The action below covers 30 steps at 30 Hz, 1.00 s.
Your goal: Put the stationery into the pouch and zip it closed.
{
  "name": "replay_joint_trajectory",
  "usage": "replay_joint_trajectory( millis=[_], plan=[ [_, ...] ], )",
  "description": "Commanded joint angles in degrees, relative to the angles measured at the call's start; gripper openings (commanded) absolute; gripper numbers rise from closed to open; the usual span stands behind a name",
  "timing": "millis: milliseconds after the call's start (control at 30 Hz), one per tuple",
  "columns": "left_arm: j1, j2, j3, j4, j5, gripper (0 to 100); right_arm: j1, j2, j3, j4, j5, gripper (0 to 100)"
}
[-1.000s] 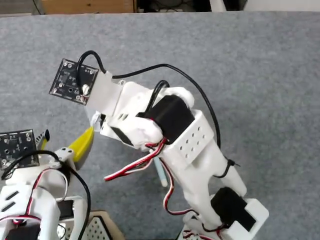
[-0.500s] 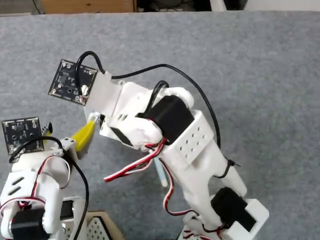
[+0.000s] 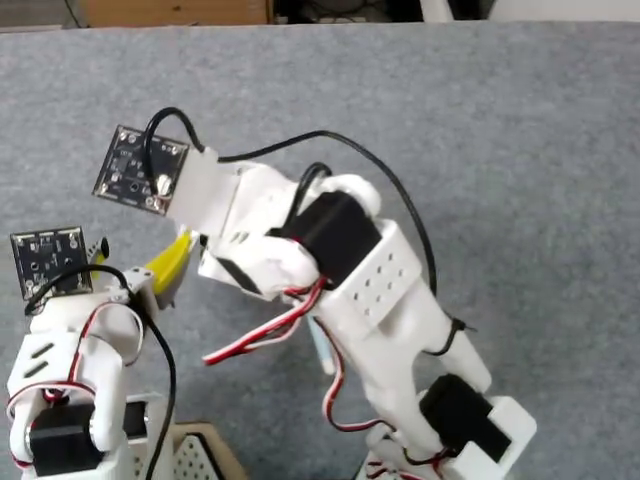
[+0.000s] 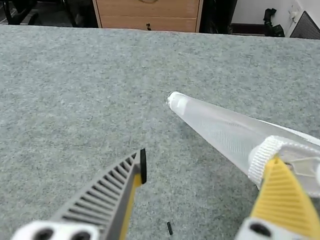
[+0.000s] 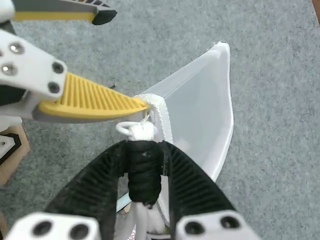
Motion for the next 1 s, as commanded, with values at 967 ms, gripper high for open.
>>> replay_joint_trajectory(
  millis=[967],
  plan=[
    [3.8,0.4,0.0,-0.5,-5.1,37,-1.1,-4.7,-2.4,2.3,-0.5,1.1]
  ],
)
